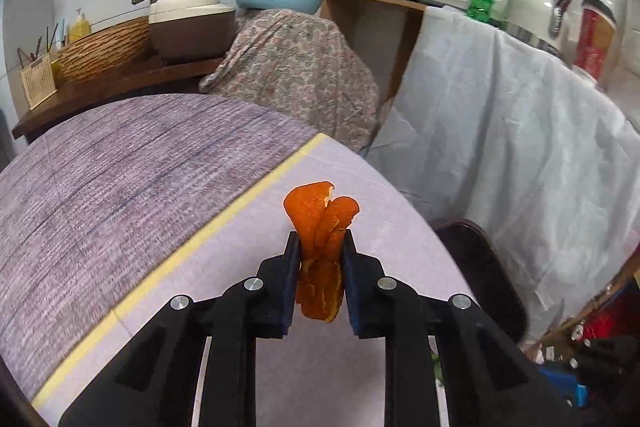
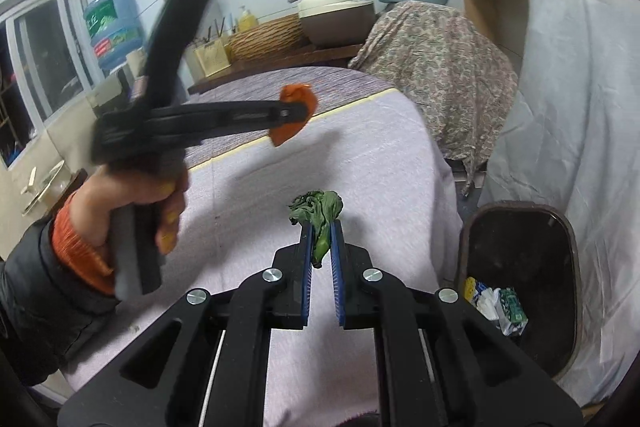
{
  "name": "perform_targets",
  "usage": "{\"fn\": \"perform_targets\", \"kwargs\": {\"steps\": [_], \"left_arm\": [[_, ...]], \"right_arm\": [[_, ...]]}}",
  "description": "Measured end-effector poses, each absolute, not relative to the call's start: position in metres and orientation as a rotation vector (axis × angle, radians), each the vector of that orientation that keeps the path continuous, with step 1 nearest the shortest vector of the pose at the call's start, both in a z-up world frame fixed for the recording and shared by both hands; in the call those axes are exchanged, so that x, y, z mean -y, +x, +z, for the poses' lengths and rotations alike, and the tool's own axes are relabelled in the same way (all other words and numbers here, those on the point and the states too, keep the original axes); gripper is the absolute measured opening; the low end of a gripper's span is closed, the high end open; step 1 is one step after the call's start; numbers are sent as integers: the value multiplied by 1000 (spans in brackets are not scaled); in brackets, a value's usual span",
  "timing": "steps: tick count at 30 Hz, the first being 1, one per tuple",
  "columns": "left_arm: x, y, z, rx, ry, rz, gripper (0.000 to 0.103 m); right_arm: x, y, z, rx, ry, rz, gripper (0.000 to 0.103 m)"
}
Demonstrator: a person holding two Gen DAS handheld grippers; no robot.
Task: Collect trash
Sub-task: 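Carry the orange peel and green scrap to the bin and release them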
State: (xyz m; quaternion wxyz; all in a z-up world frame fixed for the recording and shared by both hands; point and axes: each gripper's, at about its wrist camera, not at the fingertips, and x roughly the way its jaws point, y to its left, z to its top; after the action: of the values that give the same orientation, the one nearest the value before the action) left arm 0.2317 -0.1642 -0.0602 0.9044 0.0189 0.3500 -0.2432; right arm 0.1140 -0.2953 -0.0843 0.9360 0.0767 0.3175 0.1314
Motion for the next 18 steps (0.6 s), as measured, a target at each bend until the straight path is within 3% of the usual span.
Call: {"fn": "perform_targets", "kwargs": {"steps": [11, 18], "left_arm": [[239, 159, -37, -705, 63, -740, 21], [324, 151, -62, -791, 147, -835, 21]], "right_arm": [[384, 59, -84, -578, 196, -33, 10], [453, 72, -130, -675, 254, -189, 10]]}}
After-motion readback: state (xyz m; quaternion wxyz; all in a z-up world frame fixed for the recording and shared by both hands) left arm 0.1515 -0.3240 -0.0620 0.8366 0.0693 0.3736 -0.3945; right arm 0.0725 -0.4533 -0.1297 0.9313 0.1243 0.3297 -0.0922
